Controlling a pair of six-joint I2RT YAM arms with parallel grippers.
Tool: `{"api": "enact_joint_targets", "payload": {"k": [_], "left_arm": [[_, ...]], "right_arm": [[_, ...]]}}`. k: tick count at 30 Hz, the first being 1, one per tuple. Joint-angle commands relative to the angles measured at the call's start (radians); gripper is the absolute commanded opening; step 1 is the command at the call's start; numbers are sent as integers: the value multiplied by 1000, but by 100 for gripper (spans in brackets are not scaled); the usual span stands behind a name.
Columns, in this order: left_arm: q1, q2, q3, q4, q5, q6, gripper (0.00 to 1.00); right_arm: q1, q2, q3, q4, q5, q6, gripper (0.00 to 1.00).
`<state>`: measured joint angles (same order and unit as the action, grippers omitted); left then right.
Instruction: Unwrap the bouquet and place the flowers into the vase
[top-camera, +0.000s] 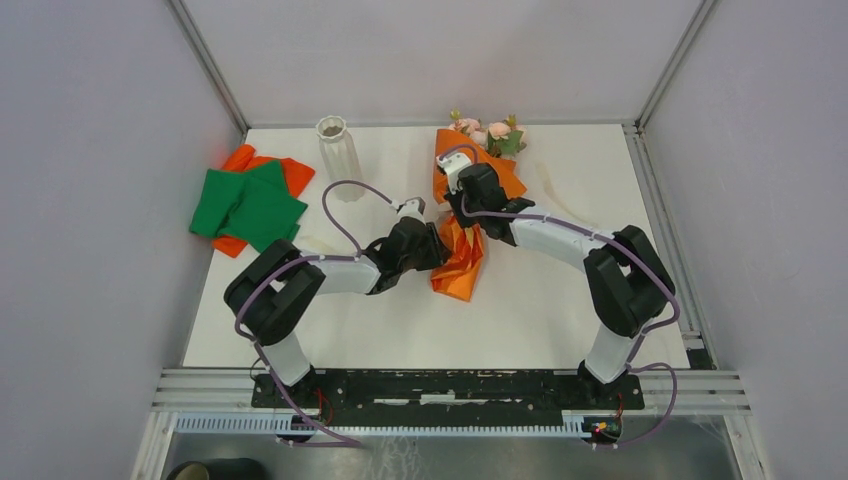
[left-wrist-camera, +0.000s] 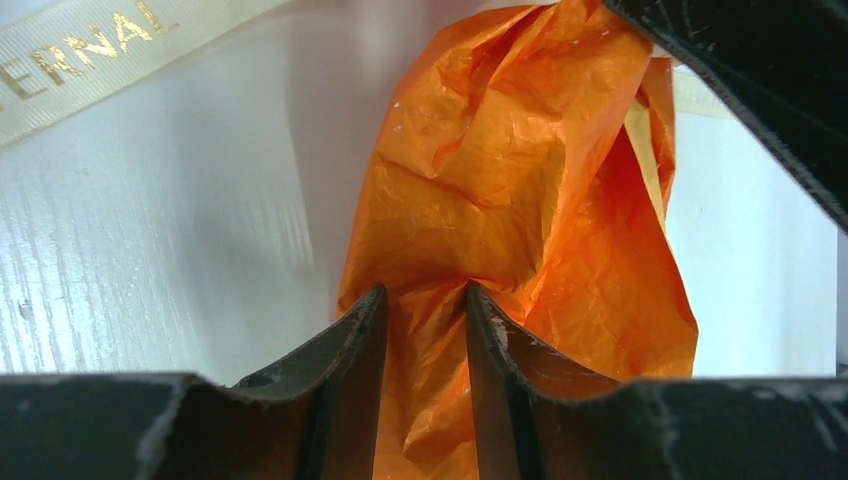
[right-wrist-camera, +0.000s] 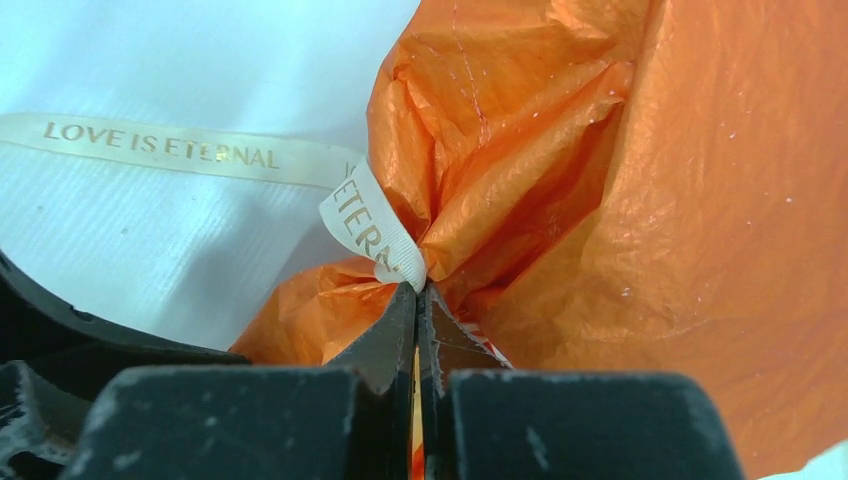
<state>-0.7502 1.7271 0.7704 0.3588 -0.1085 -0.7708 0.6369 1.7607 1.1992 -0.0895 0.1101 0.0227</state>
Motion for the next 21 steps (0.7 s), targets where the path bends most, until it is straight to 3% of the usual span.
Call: {"api": "enact_joint_targets", "payload": {"k": [1,4,7,12,21], "left_arm": [[-7,11,10,10,3,-25,41],[-6,14,10,10,0,-24,41],[-7,21,12,15,5,-27,41],[-8,26,12,19,5,-27,41],[-8,41,20,23,14,-31,41]], "right_arm": [[16,-54,-57,149,0,38,0],[16,-25,-34,128,-29,29,8],[17,48,2,92,2,23,8],[17,103,-10,99,-20,41,0],[29,-43,44,44,-3,22,0]]}}
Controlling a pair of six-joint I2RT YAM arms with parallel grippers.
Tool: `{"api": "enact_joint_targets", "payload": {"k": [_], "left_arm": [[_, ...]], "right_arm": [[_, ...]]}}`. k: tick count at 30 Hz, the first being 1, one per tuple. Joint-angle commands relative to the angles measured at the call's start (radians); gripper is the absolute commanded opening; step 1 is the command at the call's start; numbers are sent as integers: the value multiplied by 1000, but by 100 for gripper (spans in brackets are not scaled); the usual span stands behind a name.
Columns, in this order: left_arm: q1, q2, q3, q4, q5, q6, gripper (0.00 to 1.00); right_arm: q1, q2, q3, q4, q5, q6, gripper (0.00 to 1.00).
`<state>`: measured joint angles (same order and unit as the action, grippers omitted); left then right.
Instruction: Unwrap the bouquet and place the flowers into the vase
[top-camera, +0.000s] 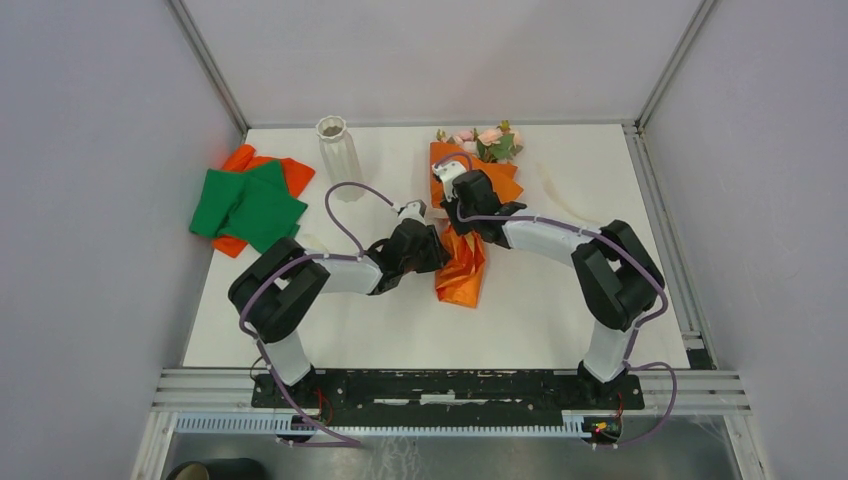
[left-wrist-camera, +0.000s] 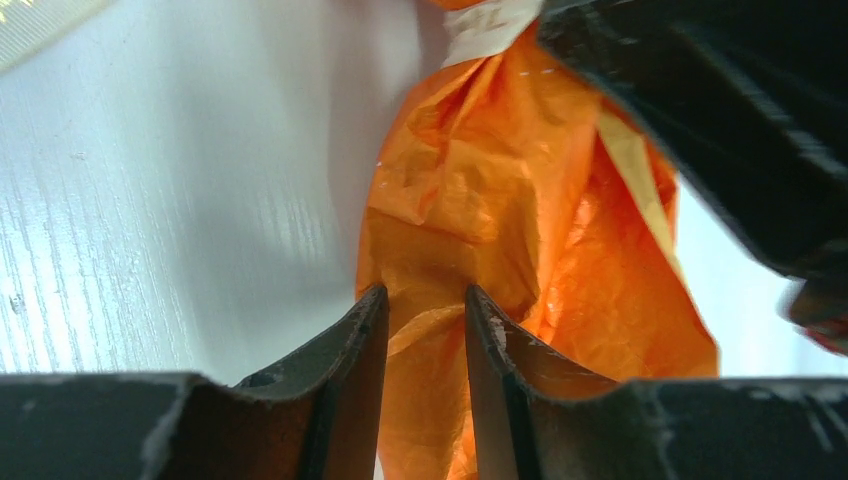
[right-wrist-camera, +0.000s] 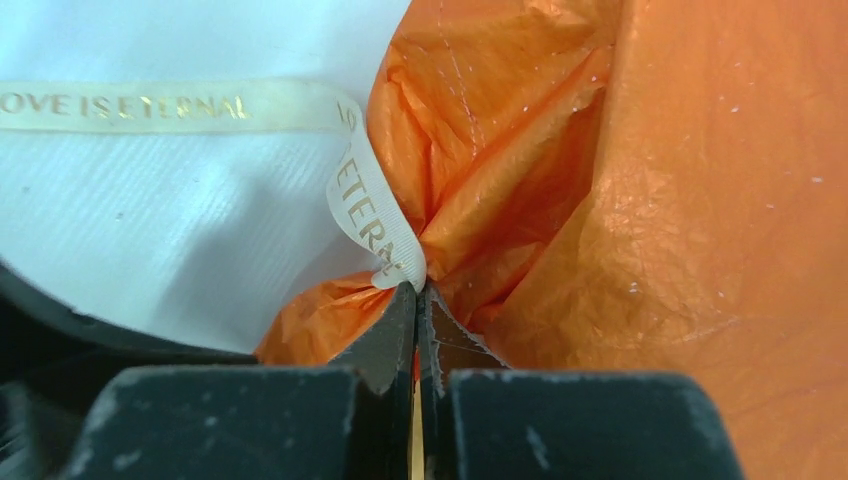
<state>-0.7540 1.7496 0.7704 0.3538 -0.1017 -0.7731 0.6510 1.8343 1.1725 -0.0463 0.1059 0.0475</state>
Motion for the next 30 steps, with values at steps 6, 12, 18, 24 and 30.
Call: {"api": "enact_joint_targets", "payload": {"k": [6,12,18,24,30], "left_arm": [[-5,27,29,28,12,-28,41],[-7,40,35,28,17,-28,40],[-6,9,28,10,13,-17,40],[-7,-170,37,-182,-116,25,40],[20,-340,138,-347,-345,100,41]], "right_arm": [[23,-201,53,-7,18,-9,0],[24,-144,-19,24,25,2,0],[23,-48,-47,74,2,14,0],[24,-4,-52,77,3,13,0],[24,-27,-87,113,-37,28,0]]}}
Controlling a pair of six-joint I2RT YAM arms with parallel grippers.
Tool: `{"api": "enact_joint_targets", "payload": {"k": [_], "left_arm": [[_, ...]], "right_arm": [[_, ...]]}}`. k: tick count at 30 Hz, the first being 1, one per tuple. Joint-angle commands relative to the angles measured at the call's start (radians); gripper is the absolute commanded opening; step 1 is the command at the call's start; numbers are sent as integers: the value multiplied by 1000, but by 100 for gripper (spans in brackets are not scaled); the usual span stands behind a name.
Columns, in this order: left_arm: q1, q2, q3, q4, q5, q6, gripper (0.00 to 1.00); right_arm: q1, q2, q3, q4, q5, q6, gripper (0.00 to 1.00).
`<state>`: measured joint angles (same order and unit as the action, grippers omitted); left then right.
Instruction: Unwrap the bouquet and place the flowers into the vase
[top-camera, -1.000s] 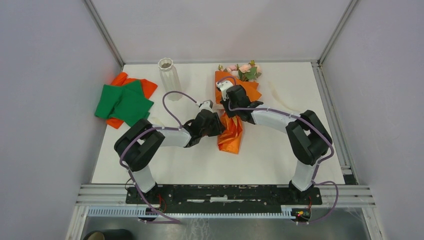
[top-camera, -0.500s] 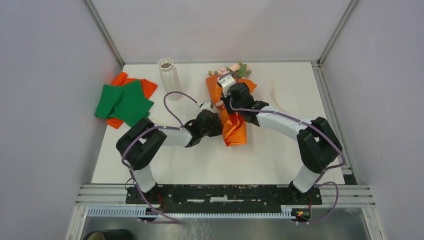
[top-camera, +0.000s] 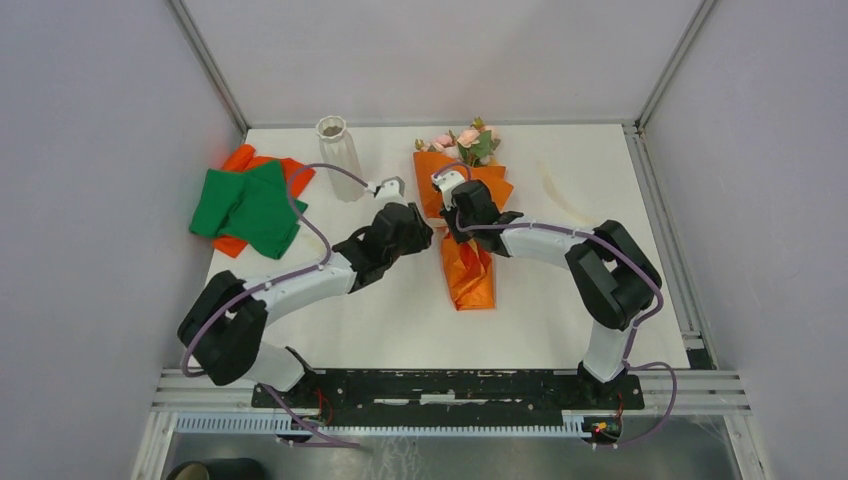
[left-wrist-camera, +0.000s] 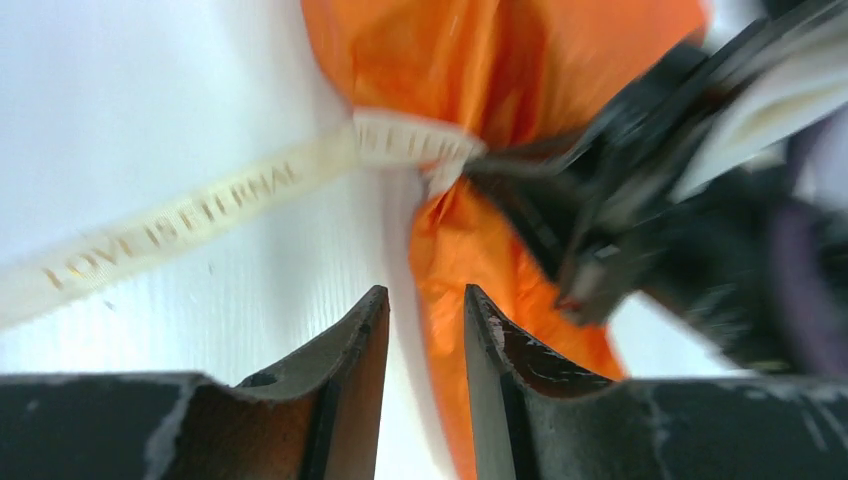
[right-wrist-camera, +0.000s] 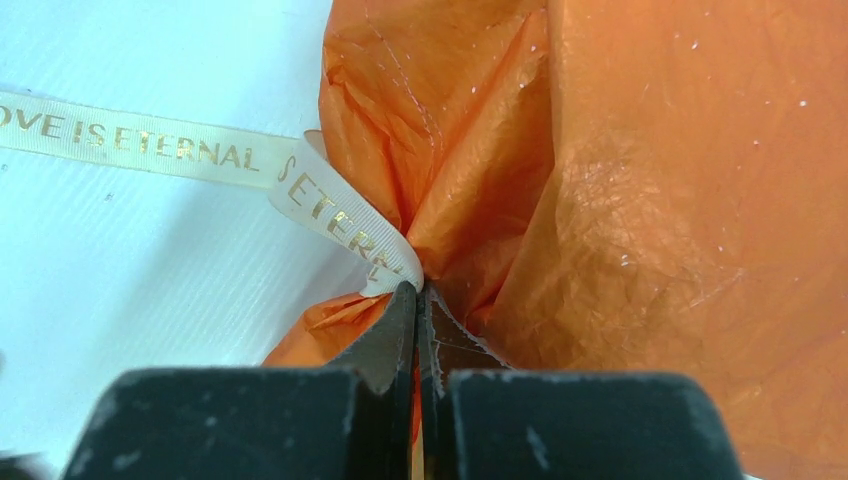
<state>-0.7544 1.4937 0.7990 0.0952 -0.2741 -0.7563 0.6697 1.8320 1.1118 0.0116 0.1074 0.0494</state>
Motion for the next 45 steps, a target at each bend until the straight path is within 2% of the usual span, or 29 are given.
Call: {"api": "enact_joint_targets", "payload": {"k": [1,6,9,14,21,25,27,33,42,45], "left_arm": [[41,-80,138,-89,-146,95,41],[168,-2,238,-20,39,63,42],[242,74,271,82,178,18,42],[321,193,357,181,310,-56,42],[337,356,438,456,581,-209,45],[332,493,485,587,726,-342,50],[320,560,481,652,750,-386,49],[270,744,509,653,751,-409,47],[269,802,523,474,728,-319,43],[273,832,501,505,724,-337,42]], "right_arm": [[5,-28,-35,65,-56,30,0],[11,-66,-66,98,-97,30,0],[15,-106,-107,123,-117,19,0],[19,-168,-180,186,-164,4,0],[25,-153,-182,187,-185,-19,0],[30,-142,-182,196,-195,-14,0],[34,-144,-183,199,-197,-13,0],[36,-143,-178,193,-177,-17,0],[38,-175,-175,164,-170,-21,0],[38,-214,-165,137,-154,-31,3]]}}
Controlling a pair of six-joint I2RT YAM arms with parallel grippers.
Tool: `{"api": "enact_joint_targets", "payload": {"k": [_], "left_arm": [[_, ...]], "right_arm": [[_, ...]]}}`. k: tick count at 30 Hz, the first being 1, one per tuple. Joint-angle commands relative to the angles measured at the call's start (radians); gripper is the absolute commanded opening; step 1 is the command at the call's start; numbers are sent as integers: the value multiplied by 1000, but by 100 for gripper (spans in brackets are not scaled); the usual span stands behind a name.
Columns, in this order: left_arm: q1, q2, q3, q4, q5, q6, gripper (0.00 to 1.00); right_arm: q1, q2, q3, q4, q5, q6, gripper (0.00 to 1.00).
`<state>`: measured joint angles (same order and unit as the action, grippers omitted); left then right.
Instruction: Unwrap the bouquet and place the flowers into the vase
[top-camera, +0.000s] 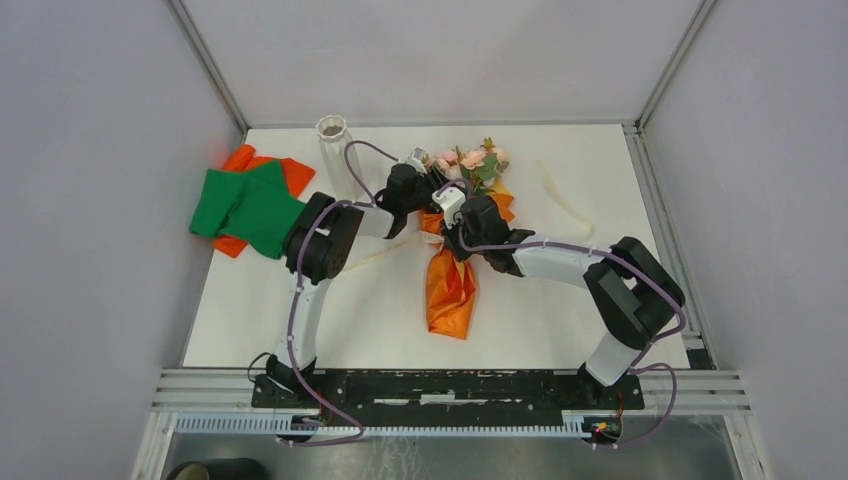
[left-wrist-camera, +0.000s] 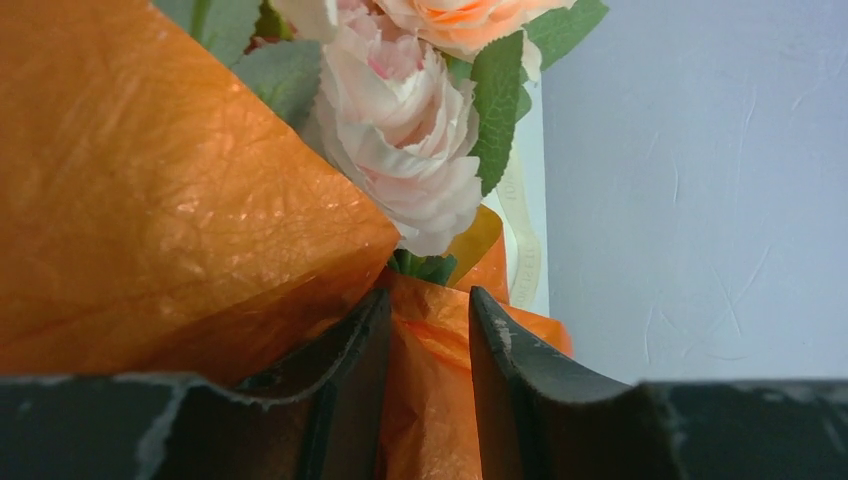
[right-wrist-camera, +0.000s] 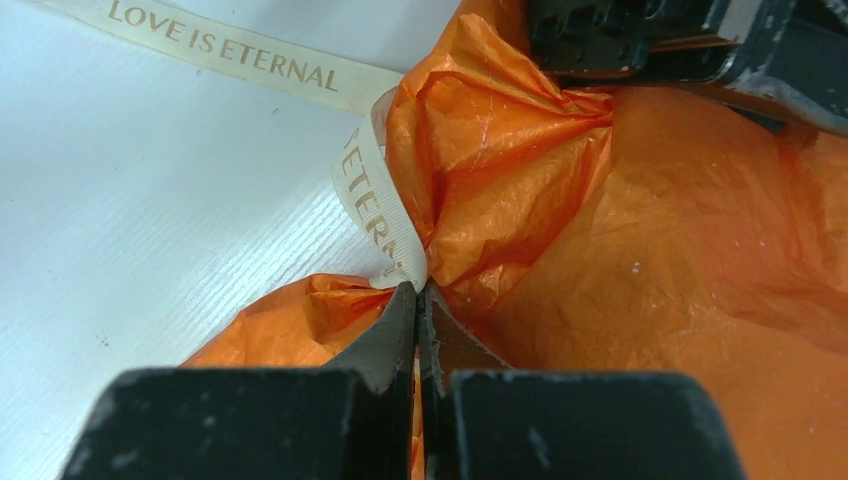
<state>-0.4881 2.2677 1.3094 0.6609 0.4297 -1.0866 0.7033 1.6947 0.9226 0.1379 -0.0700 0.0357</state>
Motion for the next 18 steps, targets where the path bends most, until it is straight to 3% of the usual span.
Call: {"api": "enact_joint_targets", "payload": {"k": [1,4,18], "left_arm": [[6,70,-11,-46,21,-16,42],[8,95,-11,-41,17,-21,42],[6,115,2,-89,-19,2,42]], "right_arm": [[5,-89,25,5,30,-20,5],[4,-119,25,-10,44,-25,0],[6,-119,29,-30,59,-14,0]]}}
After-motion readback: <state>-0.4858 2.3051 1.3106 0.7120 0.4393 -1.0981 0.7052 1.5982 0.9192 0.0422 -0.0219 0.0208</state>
